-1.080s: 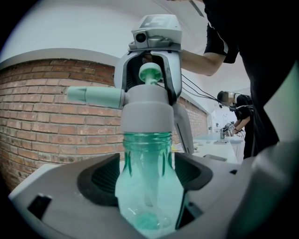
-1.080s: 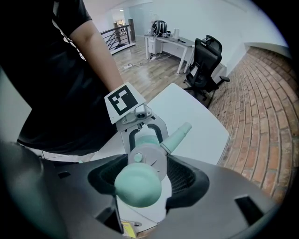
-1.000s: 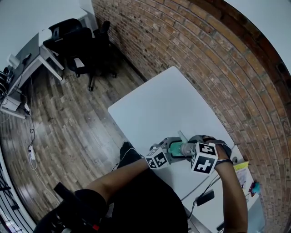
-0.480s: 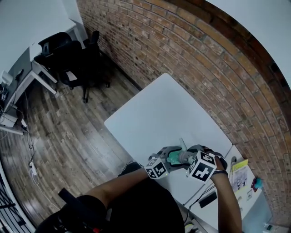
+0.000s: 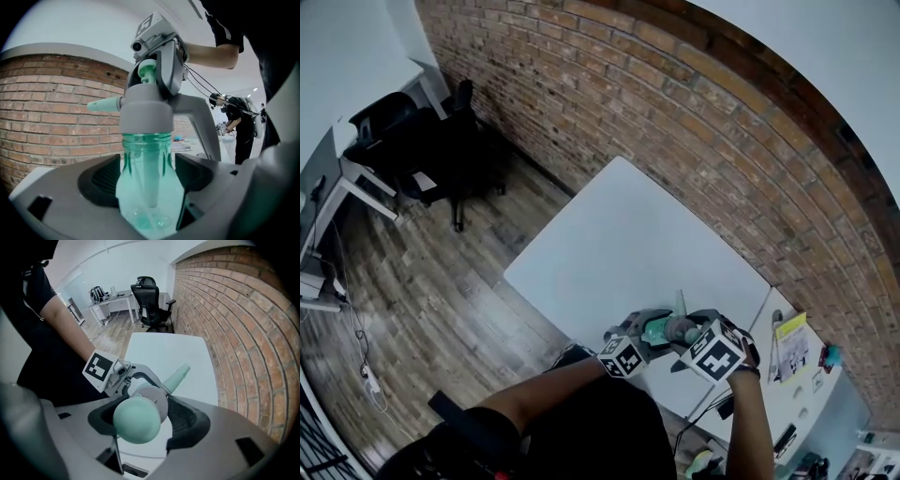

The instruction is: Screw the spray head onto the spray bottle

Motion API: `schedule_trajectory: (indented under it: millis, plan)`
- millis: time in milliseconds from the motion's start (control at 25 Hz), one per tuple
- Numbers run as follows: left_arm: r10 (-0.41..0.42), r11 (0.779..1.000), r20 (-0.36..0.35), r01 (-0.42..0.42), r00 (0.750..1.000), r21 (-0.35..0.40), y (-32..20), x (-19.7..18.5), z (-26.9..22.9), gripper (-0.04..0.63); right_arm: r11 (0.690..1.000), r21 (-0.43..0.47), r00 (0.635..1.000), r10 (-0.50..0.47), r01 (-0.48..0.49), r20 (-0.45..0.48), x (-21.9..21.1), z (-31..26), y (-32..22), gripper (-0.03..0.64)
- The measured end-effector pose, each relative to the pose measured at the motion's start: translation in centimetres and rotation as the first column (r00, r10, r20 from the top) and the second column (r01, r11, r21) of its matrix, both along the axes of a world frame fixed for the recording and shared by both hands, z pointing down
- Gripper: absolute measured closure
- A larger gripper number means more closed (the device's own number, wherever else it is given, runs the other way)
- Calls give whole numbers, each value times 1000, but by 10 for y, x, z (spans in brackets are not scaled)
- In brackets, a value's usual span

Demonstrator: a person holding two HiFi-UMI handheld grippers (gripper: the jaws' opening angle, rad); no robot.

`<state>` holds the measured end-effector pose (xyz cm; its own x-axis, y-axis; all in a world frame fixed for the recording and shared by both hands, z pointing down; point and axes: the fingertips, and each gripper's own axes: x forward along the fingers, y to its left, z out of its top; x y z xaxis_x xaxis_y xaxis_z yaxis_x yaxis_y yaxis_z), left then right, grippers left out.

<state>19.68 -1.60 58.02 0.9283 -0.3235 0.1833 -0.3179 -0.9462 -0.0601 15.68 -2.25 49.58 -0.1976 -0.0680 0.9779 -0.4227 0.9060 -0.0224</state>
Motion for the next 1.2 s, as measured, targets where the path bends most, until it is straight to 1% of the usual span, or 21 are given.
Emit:
schedule_trajectory:
  millis: [160,280,440,600,680,760,880,960,1040,1200]
  plan:
    - [-2,1000,-4,2,1000,8,0,0,1,241,998,0,998,69,-69,9,1,1,-2,348]
    - [-4,1000,-4,4,1000,7,0,2,1,241,995,6,995,103,-103,19,3,1,-3,348]
    - [3,1000,9,-3,1000,-14,-1,3,2,239,993,11,993,114,-114,9,3,2,-3,348]
    - [33,999,11,-33,999,-17,0,3,4,238,993,1,993,119,-119,-3,3,3,-3,348]
    - [39,999,10,-39,999,-26,0,3,4,238,991,2,991,132,-132,19,3,2,-4,348]
    - [38,998,11,-38,999,-42,-1,2,6,238,987,13,985,157,-159,71,2,2,-5,348]
    - [37,998,15,-36,999,-56,-3,3,6,238,982,58,977,172,-180,127,6,-3,-7,348]
    - [35,998,11,-35,999,-60,-2,4,5,238,983,77,979,157,-168,132,10,-11,-6,348]
    - [42,997,9,-41,999,-64,0,3,6,238,987,91,985,118,-130,124,14,-22,-2,348]
    - [59,996,11,-58,998,-62,-2,3,6,238,990,139,993,-38,22,109,17,-46,0,348]
